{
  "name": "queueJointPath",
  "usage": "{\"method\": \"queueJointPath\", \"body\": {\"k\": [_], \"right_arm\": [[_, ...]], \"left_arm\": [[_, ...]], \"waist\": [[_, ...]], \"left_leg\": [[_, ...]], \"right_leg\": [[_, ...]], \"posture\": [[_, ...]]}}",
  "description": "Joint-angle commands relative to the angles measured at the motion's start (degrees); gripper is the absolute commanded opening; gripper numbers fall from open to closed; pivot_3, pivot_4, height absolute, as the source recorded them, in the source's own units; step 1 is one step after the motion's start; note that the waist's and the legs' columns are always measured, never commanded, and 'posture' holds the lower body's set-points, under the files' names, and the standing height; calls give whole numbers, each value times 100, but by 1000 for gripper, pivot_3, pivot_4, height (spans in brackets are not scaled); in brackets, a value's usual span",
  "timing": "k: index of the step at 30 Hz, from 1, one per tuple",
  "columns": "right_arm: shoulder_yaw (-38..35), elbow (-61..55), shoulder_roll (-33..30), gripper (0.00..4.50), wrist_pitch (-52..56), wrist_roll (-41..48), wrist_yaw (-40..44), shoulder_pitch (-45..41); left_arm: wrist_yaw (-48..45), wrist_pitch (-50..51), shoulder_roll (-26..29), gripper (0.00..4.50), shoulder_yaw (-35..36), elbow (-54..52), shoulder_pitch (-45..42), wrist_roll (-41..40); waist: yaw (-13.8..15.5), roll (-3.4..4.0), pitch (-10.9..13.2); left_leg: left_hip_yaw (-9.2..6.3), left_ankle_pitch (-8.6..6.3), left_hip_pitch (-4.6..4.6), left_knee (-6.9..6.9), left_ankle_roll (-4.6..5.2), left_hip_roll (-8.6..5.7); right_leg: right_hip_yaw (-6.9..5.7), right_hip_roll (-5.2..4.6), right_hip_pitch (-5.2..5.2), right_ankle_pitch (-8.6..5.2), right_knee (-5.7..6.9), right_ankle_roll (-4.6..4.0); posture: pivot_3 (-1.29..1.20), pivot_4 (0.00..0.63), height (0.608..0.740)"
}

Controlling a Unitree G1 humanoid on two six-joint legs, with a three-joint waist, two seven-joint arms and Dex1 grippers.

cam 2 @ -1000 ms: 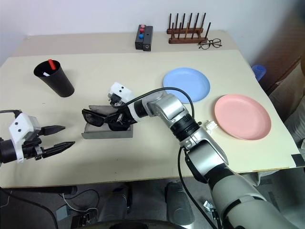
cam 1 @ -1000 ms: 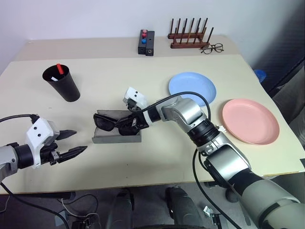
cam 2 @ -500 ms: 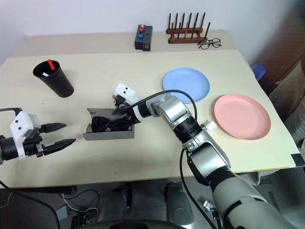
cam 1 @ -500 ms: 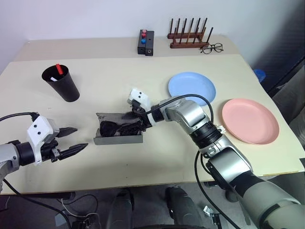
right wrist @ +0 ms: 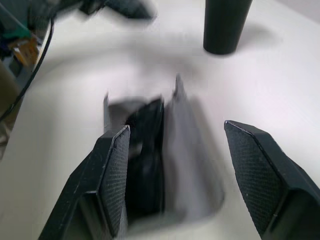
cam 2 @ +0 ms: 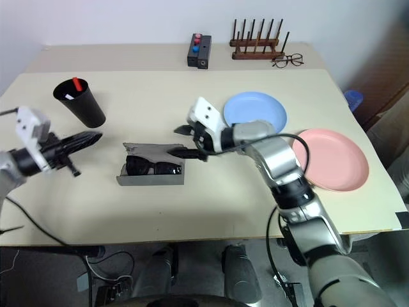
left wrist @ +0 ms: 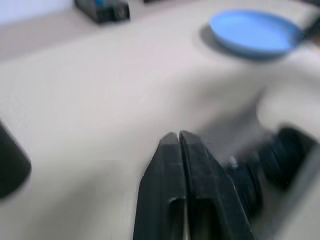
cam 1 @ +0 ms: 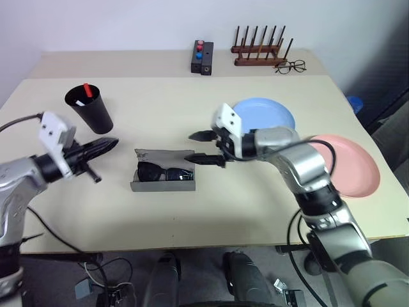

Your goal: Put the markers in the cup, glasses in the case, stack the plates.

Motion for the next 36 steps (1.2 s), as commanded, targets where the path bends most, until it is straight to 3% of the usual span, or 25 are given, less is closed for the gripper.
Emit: {"method": "queueJointPath", "body": {"k": [1,8,15,22,32,36], "right_arm": [[-371,-918,-324,3070,-57,278,45,313],[-954,-1922,-961,3070,176,739,-76,1263],[-1579,-2506,-1621,3070,249,1003,-197,2211],[-1663,-2556,-1816,3070,93,958,-441,2624],[-1321,-1901,-1631,3070,-160,746,-687,2084],[-1013,-1193,-1536,3070,-150,101,-1216,1656]], "left_arm": [[115,25,-95,33,-686,433,-698,367],[-366,-73,-478,33,-2036,1769,-2054,1078],[-1392,-71,-282,33,-2784,2131,-2320,1446],[-1958,-33,-130,33,-2702,1842,-2081,1323],[-2000,457,135,33,-2251,330,-1028,779],[-1804,315,172,33,-2043,-154,-476,758]], "waist": [[-24,0,0],[-29,-3,-1],[-37,-4,-1],[-28,-4,-1],[-20,-6,0],[-34,-5,1]], "left_leg": [[0,1,0,1,-1,0],[-2,1,6,4,0,-1],[-3,1,8,5,0,0],[-2,1,11,5,0,-1],[-2,1,11,12,0,-1],[-2,1,13,12,0,-1]], "right_leg": [[1,0,0,0,1,0],[3,3,-5,-5,32,7],[6,6,-4,-11,35,0],[8,4,-2,-21,38,-15],[9,3,0,-24,38,-18],[11,2,1,-25,39,-20]], "posture": [[0,150,738],[0,150,738],[0,150,738],[0,150,738],[0,150,738],[0,150,738]]}}
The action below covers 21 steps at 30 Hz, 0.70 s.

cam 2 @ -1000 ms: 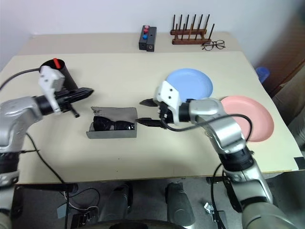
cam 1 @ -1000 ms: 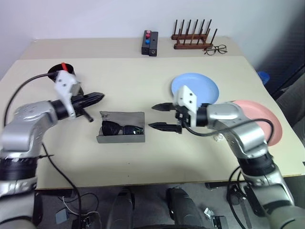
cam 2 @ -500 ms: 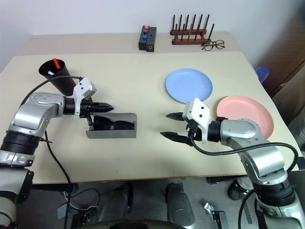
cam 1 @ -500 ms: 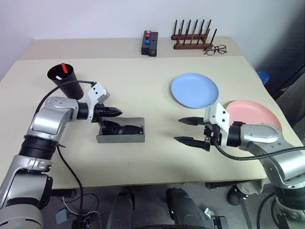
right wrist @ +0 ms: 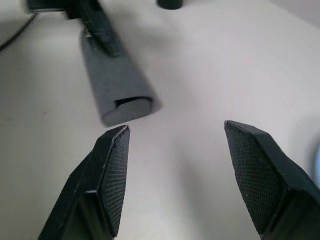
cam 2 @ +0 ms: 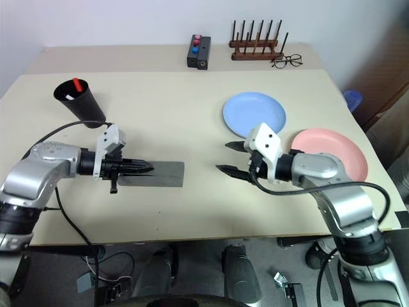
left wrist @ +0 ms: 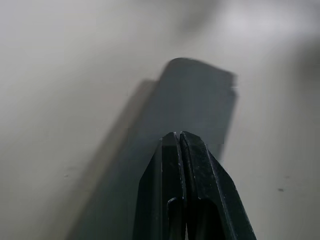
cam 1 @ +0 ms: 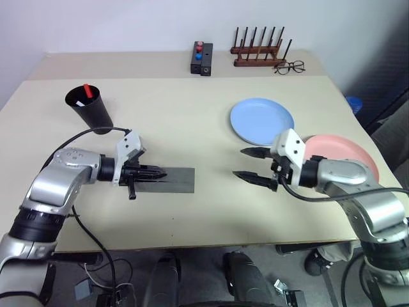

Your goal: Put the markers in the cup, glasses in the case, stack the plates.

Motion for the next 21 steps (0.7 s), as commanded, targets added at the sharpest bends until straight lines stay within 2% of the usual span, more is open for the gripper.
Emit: {"method": "queueJointPath", "body": {"k": [1,5,8,11,19,21], "right_arm": [[158,576,64,3070,-51,-611,-541,-383],[585,1497,-15,3070,-362,-1589,-1075,-791],[867,2011,-55,3070,-826,-2155,-1203,-955],[1075,2426,-54,3070,-1315,-2598,-1246,-1077],[1250,3316,126,3070,-2252,-3242,-1378,-1278],[1277,3500,151,2519,-2464,-3399,-1425,-1310]], "left_arm": [[195,-42,58,33,357,-466,265,-143],[300,229,46,33,690,-1113,675,-607],[394,228,118,33,771,-1415,1032,-636],[615,395,-29,33,1034,-1644,1121,-999],[1054,537,-87,33,1756,-1922,1198,-1614],[1117,486,-49,0,1922,-1949,1306,-1642]], "waist": [[2,0,0],[4,0,0],[6,0,0],[4,0,0],[0,0,0],[-2,1,0]], "left_leg": [[0,0,1,0,0,0],[0,0,0,1,0,0],[1,0,0,-1,0,-1],[1,0,0,-2,0,-1],[1,0,1,0,0,-1],[1,0,2,0,0,-1]], "right_leg": [[-1,0,0,-1,1,-2],[0,0,-1,-2,0,-5],[0,-2,-1,-3,-1,-3],[0,-1,-2,-3,0,-3],[1,-1,-1,-2,2,-2],[1,-1,0,-2,2,-2]], "posture": [[0,150,738],[0,150,738],[0,150,738],[0,150,738],[0,150,738],[0,150,738]]}}
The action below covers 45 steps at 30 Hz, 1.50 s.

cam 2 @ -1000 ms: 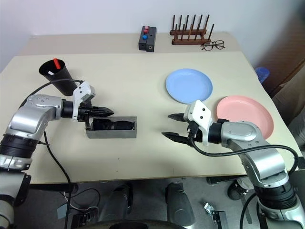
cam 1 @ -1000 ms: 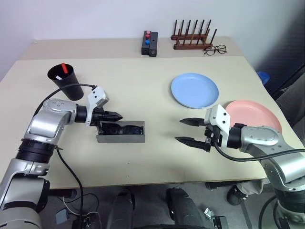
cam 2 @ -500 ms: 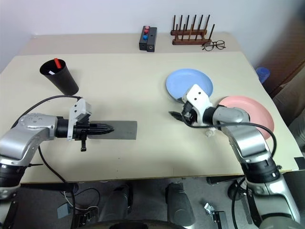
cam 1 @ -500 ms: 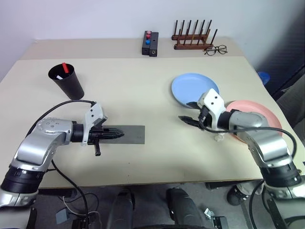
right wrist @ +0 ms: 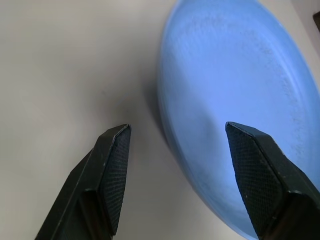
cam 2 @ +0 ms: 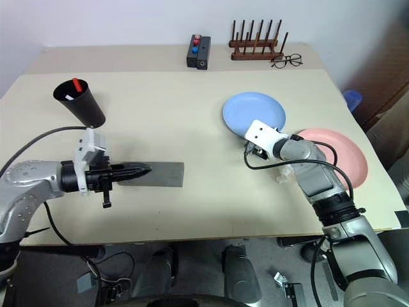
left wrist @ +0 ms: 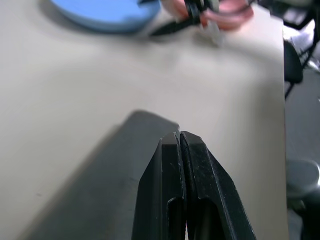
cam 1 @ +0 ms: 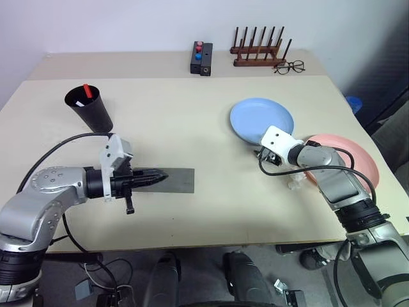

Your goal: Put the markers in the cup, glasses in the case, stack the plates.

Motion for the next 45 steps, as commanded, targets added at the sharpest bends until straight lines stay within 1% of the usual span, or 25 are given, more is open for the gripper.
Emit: {"method": "queueJointPath", "body": {"k": [1,4,5,6,10,13,16,18,20,23,24,27,29,32,35,37,38,42,45], "right_arm": [[-9,177,62,2205,-396,-253,-109,-171],[-80,290,118,731,-533,-366,-171,-199],[-98,305,132,109,-570,-395,-181,-208],[-130,280,152,48,-583,-393,-183,-215],[-258,19,96,48,-674,-436,-208,-213],[-453,-446,-271,48,-825,-505,-118,-158],[-751,-872,-683,48,-812,-340,154,-19],[-1185,-1278,-1268,48,-871,-49,640,346],[-1745,-1695,-1841,48,-784,338,1188,911],[-2587,-2178,-2384,48,-366,824,1817,1862],[-2965,-2290,-2502,48,-211,877,1994,2323],[-3652,-2487,-2659,48,16,889,2263,3284],[-3900,-2585,-2649,48,96,894,2364,3711],[-4023,-2669,-2629,48,247,885,2436,4085],[-4027,-2767,-2602,896,344,899,2430,4190],[-4038,-2849,-2546,1798,385,948,2343,4094],[-4045,-2896,-2514,2341,423,1017,2323,4020],[-3950,-3131,-2383,2341,648,1414,2366,3773],[-3503,-3289,-2264,2341,620,1441,2291,3634]], "left_arm": [[115,-98,68,0,391,-220,145,-157],[219,-103,26,0,542,-264,280,-236],[252,-109,7,0,557,-277,313,-258],[279,-145,-16,0,542,-296,342,-258],[441,-272,-150,0,384,-350,353,-218],[598,-421,-367,0,217,-333,253,-148],[678,-487,-491,0,34,-311,132,-123],[700,-537,-604,0,-188,-285,-11,-99],[678,-625,-720,0,-407,-241,-132,-45],[625,-747,-958,0,-642,-141,-318,-79],[601,-773,-1101,0,-808,-97,-433,-86],[496,-883,-1396,0,-1237,-30,-660,25],[442,-945,-1555,0,-1477,-11,-755,73],[371,-993,-1773,0,-1744,101,-915,97],[322,-1032,-1860,0,-1824,240,-1027,153],[305,-1040,-1824,0,-1764,276,-1020,152],[294,-1046,-1787,0,-1722,277,-996,142],[301,-1055,-1669,0,-1574,292,-912,93],[334,-1041,-1589,0,-1426,357,-897,61]], "waist": [[-2,0,0],[-3,0,0],[-3,0,0],[-3,0,0],[13,0,0],[16,5,3],[33,6,4],[66,5,3],[145,7,3],[158,10,2],[170,12,1],[158,15,1],[137,17,0],[106,18,-1],[102,18,-1],[93,18,-1],[89,18,-1],[64,17,-1],[49,14,1]], "left_leg": [[0,0,0,0,0,0],[0,0,2,-1,0,0],[0,0,2,-1,0,0],[0,0,2,-1,0,0],[0,0,3,1,0,0],[0,0,3,1,0,-2],[0,0,3,0,-1,-2],[0,0,3,1,0,-2],[0,0,4,1,0,-6],[1,-1,14,2,0,-7],[1,-1,16,5,0,-6],[1,-3,26,28,3,-7],[1,-12,26,58,16,-7],[2,-15,27,82,18,-7],[2,-14,30,87,18,-7],[2,-15,30,86,18,-7],[2,-14,29,85,18,-7],[1,-15,27,82,18,-7],[0,-15,27,83,18,-7]], "right_leg": [[0,0,0,0,0,0],[0,0,0,0,1,0],[0,0,0,0,1,0],[0,0,0,0,1,-1],[0,-1,5,0,0,-1],[1,-1,5,0,0,-1],[1,-2,5,0,-1,0],[0,-2,7,0,-1,0],[0,-7,13,-5,-5,6],[1,-8,23,-6,-10,5],[1,-8,27,-6,-9,4],[0,-8,49,-9,-9,2],[1,-9,62,-9,-9,2],[1,-10,71,-5,-10,-4],[1,-10,74,-2,-9,-8],[1,-10,74,-2,-10,-9],[1,-10,74,-2,-10,-9],[1,-10,73,-3,-10,-8],[0,-10,74,-3,-10,-8]], "posture": [[0,150,738],[0,150,738],[0,150,738],[0,150,738],[0,150,738],[0,150,738],[0,150,738],[0,150,738],[0,150,738],[0,150,738],[0,150,738],[0,150,738],[0,150,738],[0,150,738],[0,150,738],[0,150,738],[0,150,738],[0,150,738],[0,150,738]]}}
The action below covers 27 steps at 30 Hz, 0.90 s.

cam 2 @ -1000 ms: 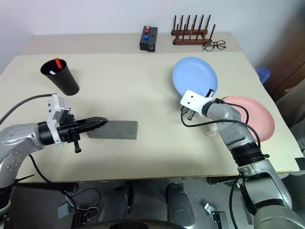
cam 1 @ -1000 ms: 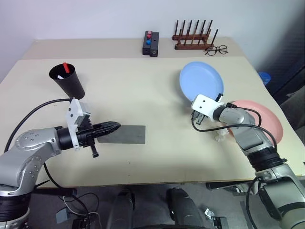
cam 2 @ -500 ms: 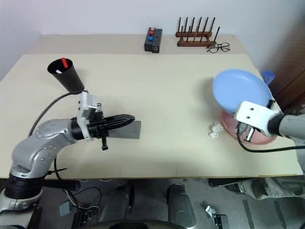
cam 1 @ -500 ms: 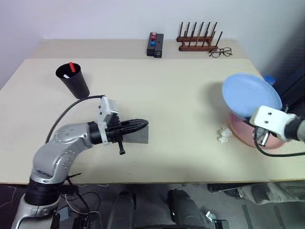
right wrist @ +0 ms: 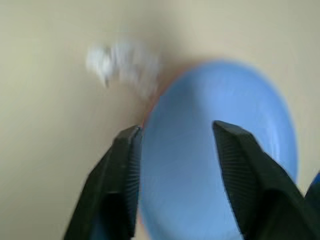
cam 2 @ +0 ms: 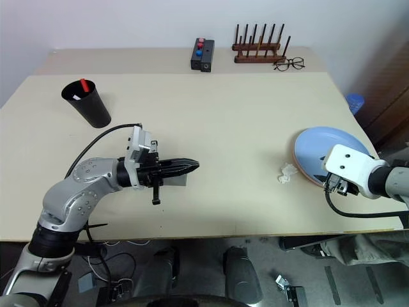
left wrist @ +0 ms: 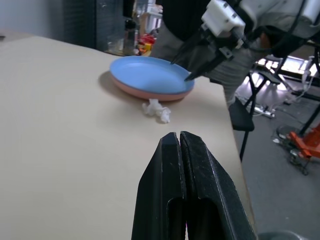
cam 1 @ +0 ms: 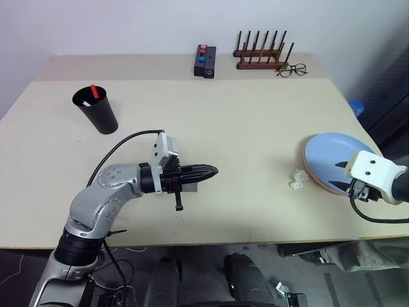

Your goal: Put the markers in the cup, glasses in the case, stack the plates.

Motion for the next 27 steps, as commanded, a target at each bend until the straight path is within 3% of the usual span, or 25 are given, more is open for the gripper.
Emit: {"method": "queueJointPath", "body": {"k": [1,6,19,22,25,27], "right_arm": [[443,-230,115,2341,-65,-4,-137,-161],[1436,268,204,2341,-604,-794,-628,-523],[2333,1075,573,2341,-1160,-1379,-1002,-1171],[2350,1062,598,1535,-1081,-1383,-976,-1198],[2305,961,587,29,-978,-1336,-908,-1207],[2246,889,568,29,-958,-1309,-898,-1228]], "left_arm": [[19,-74,78,0,287,-9,-20,-80],[48,-49,144,0,359,-29,-32,-72],[308,56,139,0,358,-329,171,-169],[326,59,148,0,361,-346,179,-176],[323,69,167,0,378,-363,198,-192],[322,73,173,0,381,-355,197,-198]], "waist": [[-5,0,0],[-22,0,0],[-39,0,0],[-40,0,0],[-37,1,1],[-36,1,1]], "left_leg": [[0,0,0,0,0,-1],[1,0,-2,0,0,-3],[0,0,-5,-2,0,-4],[0,0,-4,-2,0,-4],[0,0,-5,-3,0,-4],[0,0,-5,-3,0,-4]], "right_leg": [[0,-1,0,0,0,0],[0,-4,-1,0,-9,-1],[0,-4,-1,0,-9,0],[0,-4,-1,0,-8,0],[0,-4,-1,0,-8,0],[0,-4,-1,0,-9,0]], "posture": [[0,150,738],[0,150,738],[0,150,738],[0,150,738],[0,150,738],[0,150,738]]}}
